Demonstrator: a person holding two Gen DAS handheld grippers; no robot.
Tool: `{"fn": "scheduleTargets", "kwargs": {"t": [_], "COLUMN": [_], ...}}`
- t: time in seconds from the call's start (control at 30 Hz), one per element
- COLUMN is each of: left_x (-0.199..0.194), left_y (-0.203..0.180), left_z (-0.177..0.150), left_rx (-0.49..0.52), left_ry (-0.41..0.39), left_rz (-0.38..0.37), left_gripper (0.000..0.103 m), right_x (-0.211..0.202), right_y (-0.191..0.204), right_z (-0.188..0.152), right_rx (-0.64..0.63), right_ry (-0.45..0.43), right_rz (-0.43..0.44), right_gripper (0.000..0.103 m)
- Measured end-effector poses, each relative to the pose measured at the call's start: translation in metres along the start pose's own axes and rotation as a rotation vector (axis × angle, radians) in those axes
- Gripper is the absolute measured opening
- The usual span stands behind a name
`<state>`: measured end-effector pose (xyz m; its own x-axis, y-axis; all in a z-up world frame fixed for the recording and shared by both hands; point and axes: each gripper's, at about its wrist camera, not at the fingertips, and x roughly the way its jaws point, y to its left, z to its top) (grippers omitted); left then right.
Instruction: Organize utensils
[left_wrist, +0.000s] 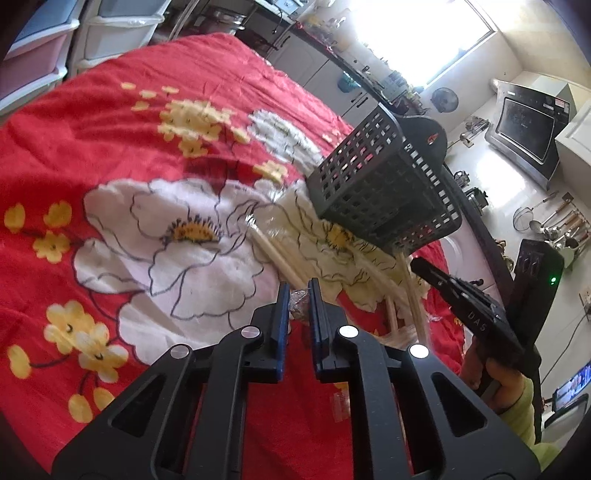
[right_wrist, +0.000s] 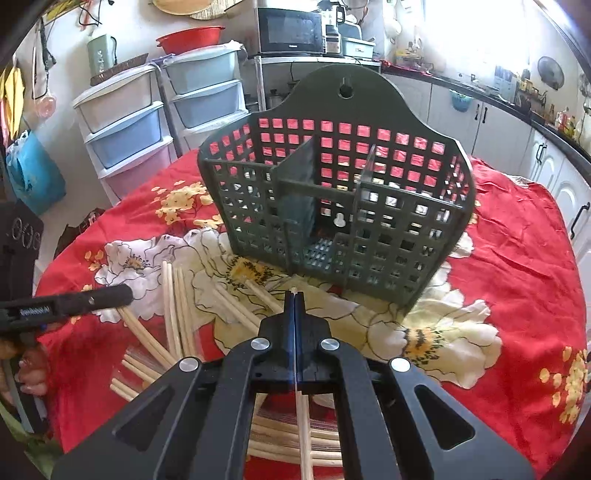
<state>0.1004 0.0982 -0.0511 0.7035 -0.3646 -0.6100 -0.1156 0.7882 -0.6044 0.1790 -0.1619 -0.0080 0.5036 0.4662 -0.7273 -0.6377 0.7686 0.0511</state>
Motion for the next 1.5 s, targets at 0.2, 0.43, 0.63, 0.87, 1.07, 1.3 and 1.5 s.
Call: {"fn": "scheduleTargets", "kwargs": {"t": [0.2,0.43,0.63,0.87,1.07,1.3,1.5], "left_x": [-0.011,-0.037,-0.057,-0.076,-0.088,-0.098,-0.109], "left_y": [-0.006,-0.023,-0.048,-0.080,-0.105,-0.135,-0.161], "left_z": [0.010,0.027,0.046,0.068,0.083,0.103,0.127], "left_rx": [0.025,0.073,0.131,0.193,0.236,0.285,0.330], "left_ry": [-0.041,-0.117,-0.177,-0.237,-0.270,-0.317,-0.378], "left_rz": [-0.002,-0.016,-0.050,-0.096,-0.139,-0.173,-0.182], "left_gripper": [0.005,0.004,0.003,0.003,0.002,0.002,0.002], "right_x": [-0.005,-0.040,-0.070,-0.095,-0.115,-0.133,-0.153], "right_y": [-0.007,-0.009,-0.012,-0.013,-0.015,-0.014,-0.016], "right_z": [-0.005,0.001,0.013,0.031,0.044,0.069,0.100], "right_rx": [0.016,0.031,0.061,0.068,0.087,0.076,0.068], "right_ry": [-0.008,-0.115,-0.207,-0.288,-0.365,-0.431,-0.513], "right_rz": [-0.018,0.014,0.036,0.044,0.044,0.044,0.044], "right_gripper": [0.000,0.000,0.000,0.000,0.000,0.000,0.000]}}
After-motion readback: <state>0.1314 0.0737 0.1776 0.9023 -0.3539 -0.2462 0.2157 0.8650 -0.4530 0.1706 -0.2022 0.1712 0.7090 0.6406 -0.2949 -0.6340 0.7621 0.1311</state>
